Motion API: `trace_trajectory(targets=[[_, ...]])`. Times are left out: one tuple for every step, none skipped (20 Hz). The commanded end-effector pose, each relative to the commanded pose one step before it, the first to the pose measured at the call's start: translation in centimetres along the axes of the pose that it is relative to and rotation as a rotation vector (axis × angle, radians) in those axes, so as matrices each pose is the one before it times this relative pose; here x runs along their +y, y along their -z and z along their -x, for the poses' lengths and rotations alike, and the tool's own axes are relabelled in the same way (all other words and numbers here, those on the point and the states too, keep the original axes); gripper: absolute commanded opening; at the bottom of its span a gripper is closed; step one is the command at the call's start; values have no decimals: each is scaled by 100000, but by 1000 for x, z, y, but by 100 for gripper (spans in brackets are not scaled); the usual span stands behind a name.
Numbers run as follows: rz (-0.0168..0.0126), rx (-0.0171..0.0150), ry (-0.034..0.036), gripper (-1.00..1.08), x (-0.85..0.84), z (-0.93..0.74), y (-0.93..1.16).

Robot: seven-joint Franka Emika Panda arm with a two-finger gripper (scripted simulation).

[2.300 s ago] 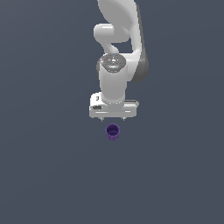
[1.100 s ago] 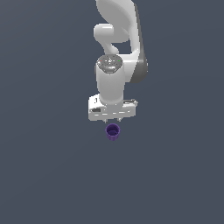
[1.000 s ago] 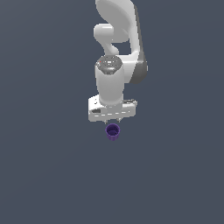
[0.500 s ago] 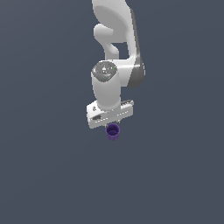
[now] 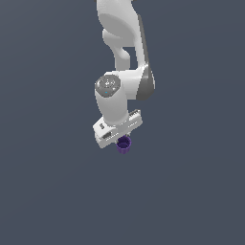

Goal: Pick up the object and move it to a goal position.

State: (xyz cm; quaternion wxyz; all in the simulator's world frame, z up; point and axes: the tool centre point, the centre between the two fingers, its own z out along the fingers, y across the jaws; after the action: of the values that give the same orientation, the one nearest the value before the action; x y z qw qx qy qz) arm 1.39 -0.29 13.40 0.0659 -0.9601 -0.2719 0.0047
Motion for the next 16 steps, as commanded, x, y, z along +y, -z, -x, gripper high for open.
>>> trace_trajectory(targets=[[-1295, 616, 5602, 28, 168, -87, -332], [-501, 272, 2177, 28, 70, -28, -128], [-496, 290, 2176, 28, 71, -27, -126], [-490, 308, 2172, 28, 73, -24, -124], [-484, 326, 2170, 28, 74, -23, -122], [-477, 344, 2168, 28, 75, -21, -120], [-470, 362, 2166, 28, 76, -19, -117], [-461, 380, 2164, 28, 77, -17, -115], [-452, 397, 2162, 28, 78, -15, -113], [-443, 414, 2159, 28, 80, -13, -111], [-433, 432, 2158, 28, 80, -11, -108], [-422, 448, 2156, 28, 81, -9, -106], [-411, 465, 2153, 28, 82, -7, -104], [-399, 481, 2152, 28, 83, -5, -101], [-386, 497, 2148, 28, 84, -3, -99], [-373, 513, 2148, 28, 84, -1, -96]])
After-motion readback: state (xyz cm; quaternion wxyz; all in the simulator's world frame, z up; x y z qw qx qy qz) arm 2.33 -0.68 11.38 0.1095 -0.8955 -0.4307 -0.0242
